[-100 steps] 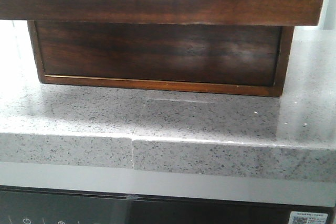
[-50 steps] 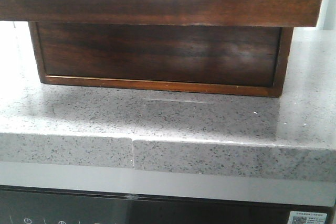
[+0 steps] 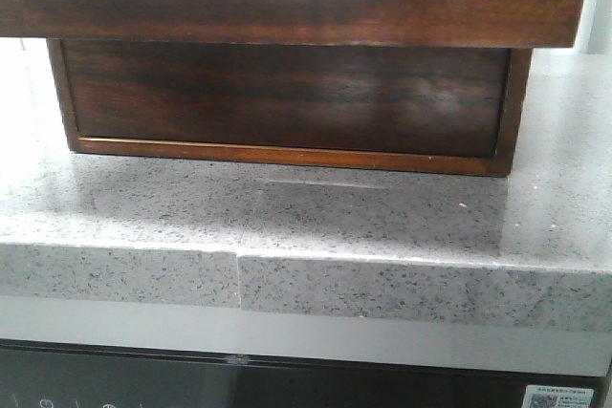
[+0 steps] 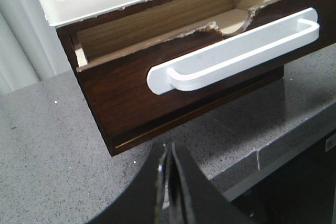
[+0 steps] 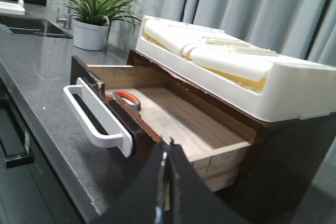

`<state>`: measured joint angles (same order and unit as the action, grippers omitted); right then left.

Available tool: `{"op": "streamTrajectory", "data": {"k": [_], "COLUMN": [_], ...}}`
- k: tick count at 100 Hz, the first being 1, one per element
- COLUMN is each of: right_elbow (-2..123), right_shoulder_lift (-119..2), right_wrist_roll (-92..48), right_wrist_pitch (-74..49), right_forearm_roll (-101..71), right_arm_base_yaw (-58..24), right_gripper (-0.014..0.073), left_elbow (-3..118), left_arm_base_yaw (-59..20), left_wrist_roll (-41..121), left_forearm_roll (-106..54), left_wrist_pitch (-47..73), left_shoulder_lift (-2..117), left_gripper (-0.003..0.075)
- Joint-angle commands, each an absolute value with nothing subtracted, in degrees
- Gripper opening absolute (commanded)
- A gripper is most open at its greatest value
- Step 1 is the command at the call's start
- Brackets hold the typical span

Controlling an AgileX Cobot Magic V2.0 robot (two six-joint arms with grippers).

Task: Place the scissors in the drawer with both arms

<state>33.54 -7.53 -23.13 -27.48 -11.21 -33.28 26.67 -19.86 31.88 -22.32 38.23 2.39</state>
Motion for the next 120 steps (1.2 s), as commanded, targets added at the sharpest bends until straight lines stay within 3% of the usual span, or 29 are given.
{"op": "streamTrajectory", "data": {"k": [1, 55, 100, 120], "right_elbow": [34.65, 34.65, 34.65, 34.65], "right_shoulder_lift": [-8.30, -8.30, -8.30, -8.30], "right_wrist_roll": [-22.41, -22.41, -22.41, -22.41], "right_wrist_pitch": [-21.89, -21.75, -21.75, -21.75], "right_forearm_roll": [-10.56, -10.56, -10.56, -10.56], "right_arm_base_yaw": [-31.05, -30.32, -30.32, -30.32], "right_gripper": [-0.0046, -0.0046, -0.0046, -0.0046], "left_elbow": [27.32, 25.04, 12.15, 4.97], "left_arm_base_yaw": [-19.79, -19.79, -14.53, -14.21], "left_wrist_roll": [31.42, 31.42, 31.45, 7.69], "left_forearm_roll": [-24.02, -25.26, -18.85, -0.51], "left_wrist_pitch": [34.41, 34.28, 21.43, 10.82], "left_shoulder_lift": [3.13, 3.13, 3.00, 3.00], "left_gripper": [-0.0020, -0.0020, -0.0020, -0.0020]}}
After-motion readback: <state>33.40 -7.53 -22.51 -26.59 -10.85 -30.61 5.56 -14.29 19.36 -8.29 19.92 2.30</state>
